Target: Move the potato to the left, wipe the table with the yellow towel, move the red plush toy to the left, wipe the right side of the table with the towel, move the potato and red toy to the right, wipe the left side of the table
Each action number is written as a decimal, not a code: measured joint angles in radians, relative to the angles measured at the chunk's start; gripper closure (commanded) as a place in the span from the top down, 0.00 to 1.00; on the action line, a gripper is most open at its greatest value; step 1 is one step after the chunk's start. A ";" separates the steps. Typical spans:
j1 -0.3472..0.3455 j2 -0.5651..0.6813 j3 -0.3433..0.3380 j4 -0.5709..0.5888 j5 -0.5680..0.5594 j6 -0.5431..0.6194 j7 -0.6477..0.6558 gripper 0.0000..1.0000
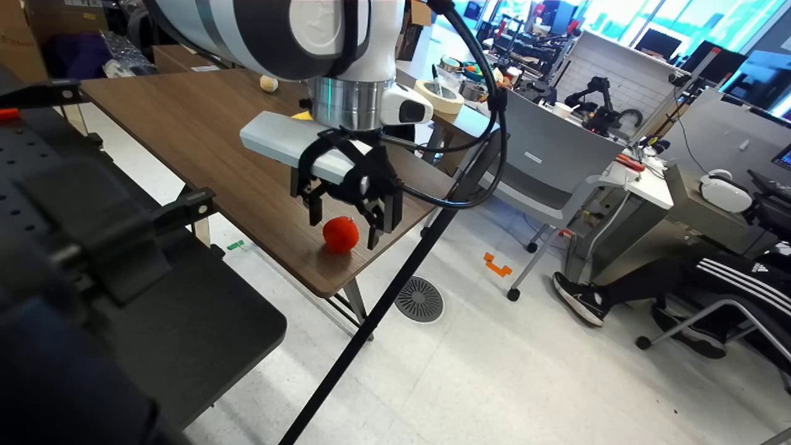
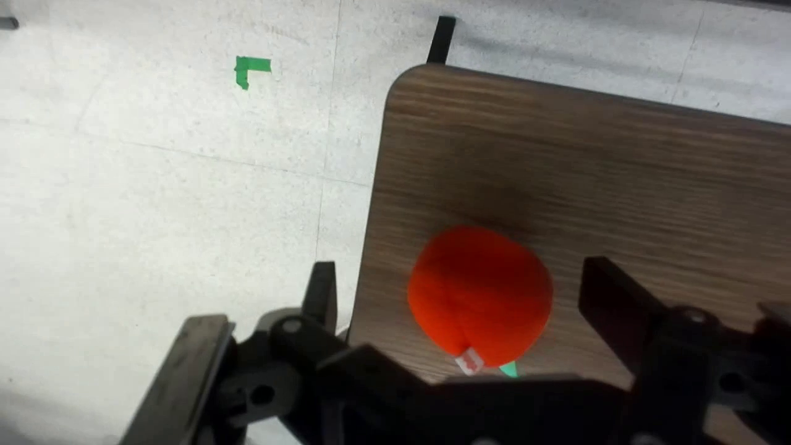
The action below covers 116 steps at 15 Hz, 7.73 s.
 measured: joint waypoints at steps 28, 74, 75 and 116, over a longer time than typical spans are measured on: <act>-0.134 0.023 0.168 0.029 0.010 -0.027 -0.088 0.08; 0.219 0.233 0.164 0.627 0.199 -0.227 0.333 1.00; 0.220 0.266 0.169 0.661 0.199 -0.274 0.341 1.00; 0.137 0.171 0.028 0.222 0.020 -0.132 0.098 1.00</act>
